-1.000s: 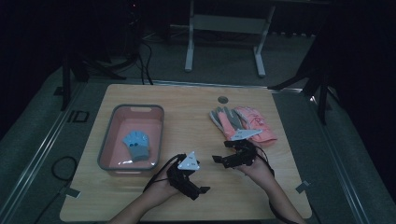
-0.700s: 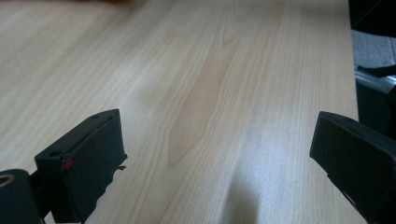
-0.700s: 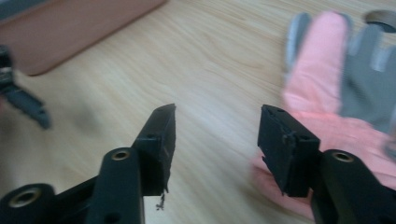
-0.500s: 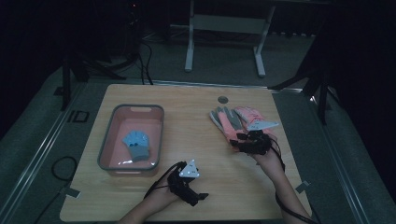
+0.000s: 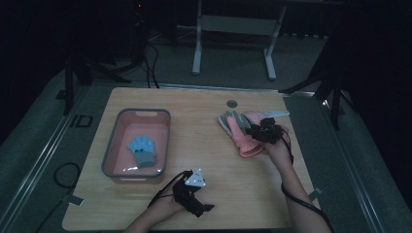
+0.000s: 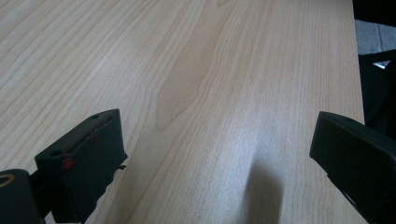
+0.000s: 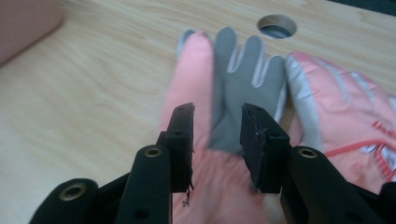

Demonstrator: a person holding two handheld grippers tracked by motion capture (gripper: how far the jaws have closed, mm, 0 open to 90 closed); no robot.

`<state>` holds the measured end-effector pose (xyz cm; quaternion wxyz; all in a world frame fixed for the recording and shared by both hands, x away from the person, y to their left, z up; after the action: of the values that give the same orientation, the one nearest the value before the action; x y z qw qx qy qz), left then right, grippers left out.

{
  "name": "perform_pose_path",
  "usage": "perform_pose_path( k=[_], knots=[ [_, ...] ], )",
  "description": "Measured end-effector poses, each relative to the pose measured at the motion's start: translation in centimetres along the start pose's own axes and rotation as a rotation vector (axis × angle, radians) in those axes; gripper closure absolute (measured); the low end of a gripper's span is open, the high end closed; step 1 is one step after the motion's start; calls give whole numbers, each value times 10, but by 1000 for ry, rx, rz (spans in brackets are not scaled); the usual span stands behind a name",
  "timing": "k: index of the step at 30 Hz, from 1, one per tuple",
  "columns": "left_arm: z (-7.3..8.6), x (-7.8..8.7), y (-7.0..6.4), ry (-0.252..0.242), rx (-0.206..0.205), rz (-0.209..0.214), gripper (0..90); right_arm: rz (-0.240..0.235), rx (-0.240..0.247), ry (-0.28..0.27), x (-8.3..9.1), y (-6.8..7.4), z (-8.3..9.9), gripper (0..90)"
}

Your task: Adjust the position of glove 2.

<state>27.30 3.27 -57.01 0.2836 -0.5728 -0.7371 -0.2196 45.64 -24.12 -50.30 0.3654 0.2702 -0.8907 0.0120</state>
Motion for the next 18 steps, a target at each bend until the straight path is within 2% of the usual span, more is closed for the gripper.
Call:
perform_pose_path(
  k=[3, 5, 9, 12, 13, 16, 18],
  knots=[
    [1, 0, 1, -9, 14, 18, 33, 10, 1, 13, -12, -4, -7, 622],
    [2, 0, 0, -8, 17, 15, 33, 18, 2, 26, -20, -6, -10, 603],
    [4, -1, 0, -3, 6, 14, 33, 43, -16, 97, -37, -12, -13, 571],
    [3, 0, 0, -10, 5, 16, 33, 44, -11, 116, -42, -14, -12, 562],
    [3, 0, 0, -11, 6, 15, 33, 41, -8, 153, -52, -15, -8, 537],
    [3, 1, 1, -14, 5, 5, 33, 37, -14, 168, -59, -17, -4, 569],
    [3, 3, 0, -25, 1, -9, 33, 32, -6, 171, -60, -17, -3, 649]
  ],
)
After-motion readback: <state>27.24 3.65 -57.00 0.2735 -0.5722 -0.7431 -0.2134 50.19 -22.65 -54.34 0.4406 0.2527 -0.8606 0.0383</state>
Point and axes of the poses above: each handheld gripper's, and its own axes: x roughly backward along the jaws, z roughly out of its underside, y roughly to its left, the point moved 2 cm from there along -x, roughly forward along the jaws, and after that the axes turned 10 degrees about -x, right-handed, at the moved point
